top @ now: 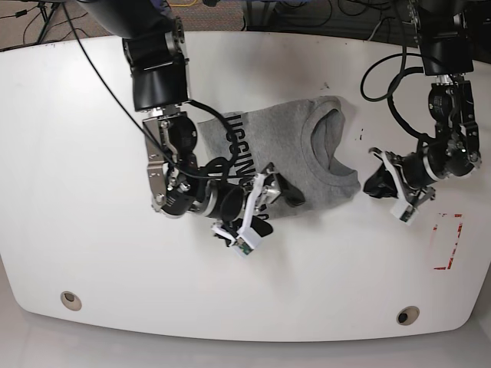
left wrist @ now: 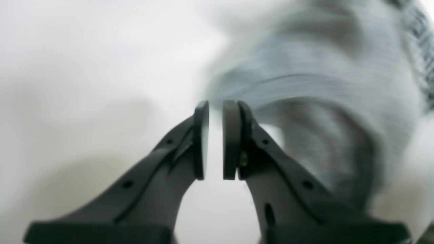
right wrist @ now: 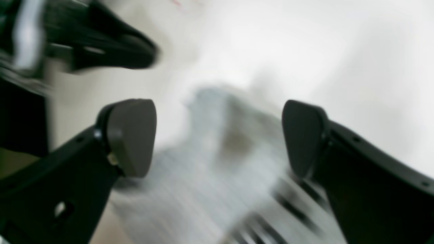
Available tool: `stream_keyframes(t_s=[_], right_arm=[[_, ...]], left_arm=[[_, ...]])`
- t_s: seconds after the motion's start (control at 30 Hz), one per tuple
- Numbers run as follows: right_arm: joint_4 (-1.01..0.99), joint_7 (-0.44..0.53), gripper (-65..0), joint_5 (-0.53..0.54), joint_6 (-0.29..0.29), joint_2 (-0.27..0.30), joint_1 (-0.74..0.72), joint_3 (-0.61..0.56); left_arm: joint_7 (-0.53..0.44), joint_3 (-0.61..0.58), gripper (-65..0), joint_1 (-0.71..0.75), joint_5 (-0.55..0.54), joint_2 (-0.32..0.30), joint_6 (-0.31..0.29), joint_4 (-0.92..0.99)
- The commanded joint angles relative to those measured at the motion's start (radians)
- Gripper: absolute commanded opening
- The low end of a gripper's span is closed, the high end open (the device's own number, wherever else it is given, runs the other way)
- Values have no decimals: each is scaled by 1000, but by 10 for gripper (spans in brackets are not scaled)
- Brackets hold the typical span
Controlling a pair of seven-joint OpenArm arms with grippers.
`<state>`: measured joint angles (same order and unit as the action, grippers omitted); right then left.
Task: Layout the t-shirt on the table in an organized manner, then fold the t-shirt properly
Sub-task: 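Grasp the folded shirt edges with both grippers, then lift the folded shirt with both grippers and carry it toward the left gripper's side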
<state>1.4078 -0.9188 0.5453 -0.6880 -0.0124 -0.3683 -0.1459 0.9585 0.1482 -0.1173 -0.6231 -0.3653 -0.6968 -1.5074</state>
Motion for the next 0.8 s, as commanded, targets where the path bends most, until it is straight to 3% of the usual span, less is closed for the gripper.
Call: stream_keyframes(t_s=[0.0, 0.13, 0.27, 0.47, 0.57, 0.77], right_arm=[[21, 23, -108, 14, -5, 27, -25, -1], [18, 27, -176, 12, -5, 76, -25, -1], [1, 50, -308, -8, -5, 105, -30, -2], [-46, 135, -477, -121, -5, 105, -54, -4], [-106, 175, -525, -198, -10, 78, -73, -5], [-206, 275, -539, -324, -10, 55, -87, -5]], left_arm=[[-16, -62, -587, 1, -13, -14, -1, -68], [-16, -174, -587, 17, 27, -13, -1, -131], [-17, -272, -590, 43, 141, 18, -1, -189], [-17, -321, -594, 113, 322, 78, -1, -262], [-29, -322, -594, 150, 395, 116, -1, -298], [-52, -328, -594, 204, 490, 162, -1, -312]])
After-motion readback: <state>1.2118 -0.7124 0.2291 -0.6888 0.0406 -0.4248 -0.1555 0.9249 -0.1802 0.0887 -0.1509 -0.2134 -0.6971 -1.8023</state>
